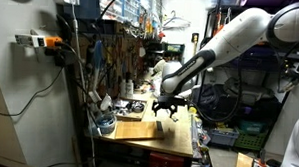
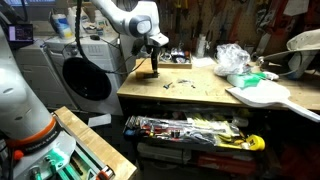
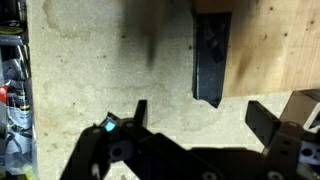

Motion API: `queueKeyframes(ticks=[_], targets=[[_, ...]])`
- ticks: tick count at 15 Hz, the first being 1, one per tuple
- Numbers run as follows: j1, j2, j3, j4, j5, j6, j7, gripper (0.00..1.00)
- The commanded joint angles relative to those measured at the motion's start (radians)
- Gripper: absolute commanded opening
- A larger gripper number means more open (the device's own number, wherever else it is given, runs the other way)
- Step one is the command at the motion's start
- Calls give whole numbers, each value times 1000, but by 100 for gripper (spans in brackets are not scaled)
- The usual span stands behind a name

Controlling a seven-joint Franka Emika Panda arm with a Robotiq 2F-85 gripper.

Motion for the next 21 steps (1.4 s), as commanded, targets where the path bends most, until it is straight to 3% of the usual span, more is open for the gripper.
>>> queueKeyframes(ticks=[1,7,11,21], targets=[[42,54,-43,35,-44,68,17,100],[72,126,-43,76,-30,83,-67,100],[114,166,-76,96,-91,125,-56,100],[151,222,-102,148,-70,175,-49,100]])
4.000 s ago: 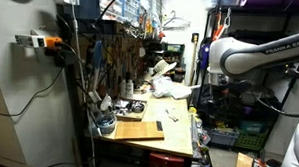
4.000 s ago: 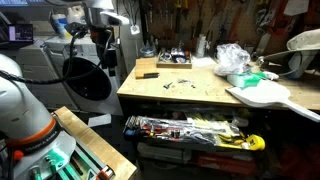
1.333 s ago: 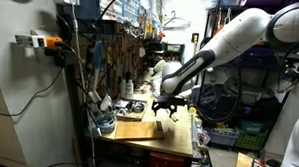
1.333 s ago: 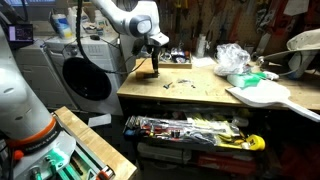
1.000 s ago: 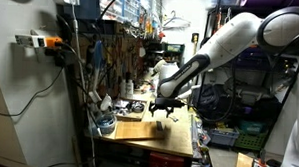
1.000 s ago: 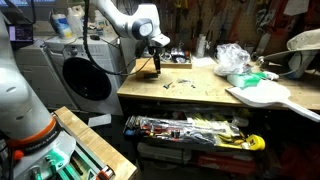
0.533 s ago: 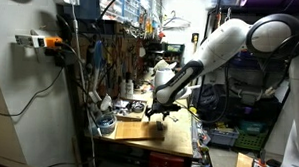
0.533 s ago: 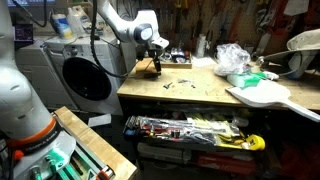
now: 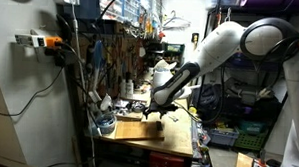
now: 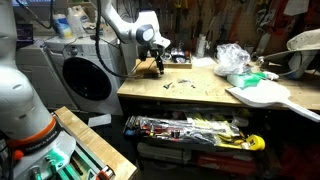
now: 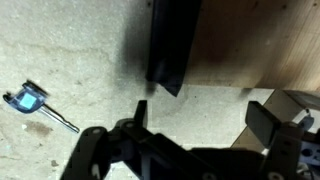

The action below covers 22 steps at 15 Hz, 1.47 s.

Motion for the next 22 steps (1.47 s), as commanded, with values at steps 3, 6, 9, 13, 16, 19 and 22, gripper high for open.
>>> queueKeyframes(ticks=[3,6,9,13,16,19,22], targets=[[44,55,-30,37,0,26,13,100],[55,71,-29,49,8,21,16,100],[59,77,-20,58,30,7,10,100],[56,70,-6,52,43,-2,-13,100],[59,65,0,47,43,-11,-23,100],[62,53,15,38,51,-24,-41,100],[70,52,26,37,53,-37,-52,100]])
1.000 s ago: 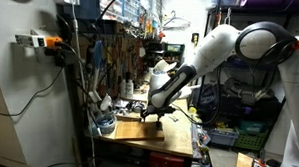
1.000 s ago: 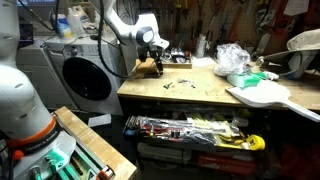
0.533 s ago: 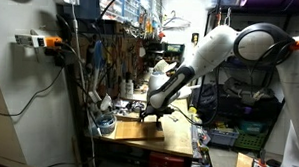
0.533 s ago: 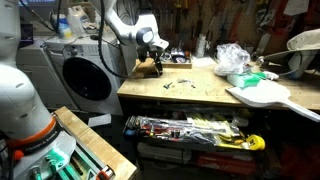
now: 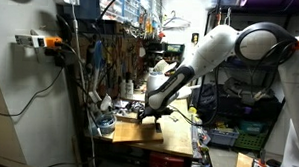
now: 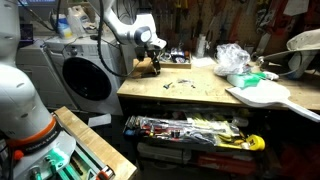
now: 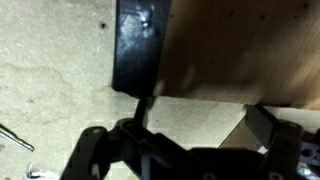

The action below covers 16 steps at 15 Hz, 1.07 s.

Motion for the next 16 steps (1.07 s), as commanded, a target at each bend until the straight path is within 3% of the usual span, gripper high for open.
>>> queueKeyframes(ticks=[1,6,13,16], targets=[[22,2,20,-6,36,-38,-35,100],[45,5,21,-5,28,-49,-20,100],[61,-37,-31,-21,6,5,76,100],[55,-92,-28,-47,5,-39,72,100]])
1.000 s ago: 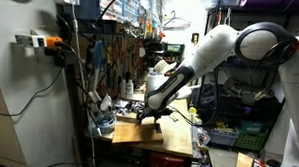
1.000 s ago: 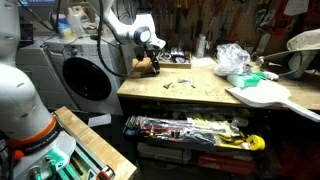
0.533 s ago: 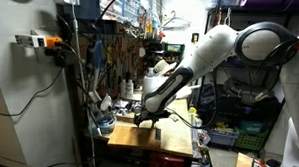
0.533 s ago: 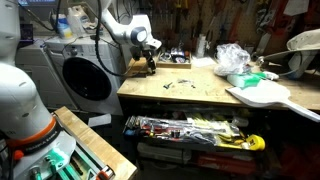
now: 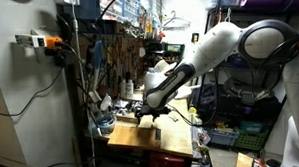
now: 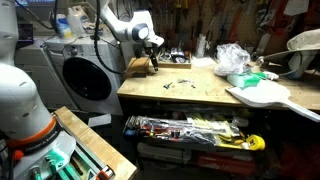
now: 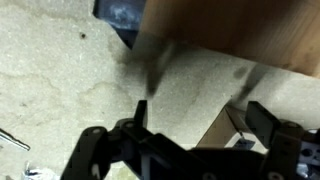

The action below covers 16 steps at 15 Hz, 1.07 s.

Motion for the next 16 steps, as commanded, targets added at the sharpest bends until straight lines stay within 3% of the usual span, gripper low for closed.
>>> queueKeyframes(ticks=[1,7,10,13,14,15,16], targets=[[12,-88,-5,-61,-8,-54,-7,100],[60,-223,14,-165,-217,-79,-44,100],[94,-257,17,-195,-444,-47,38,100],[189,-274,-67,-198,-683,19,180,100],[117,-283,8,-216,-752,43,255,100],[91,-246,37,-161,-641,-9,154,100],[88,-252,44,-167,-690,5,199,100]])
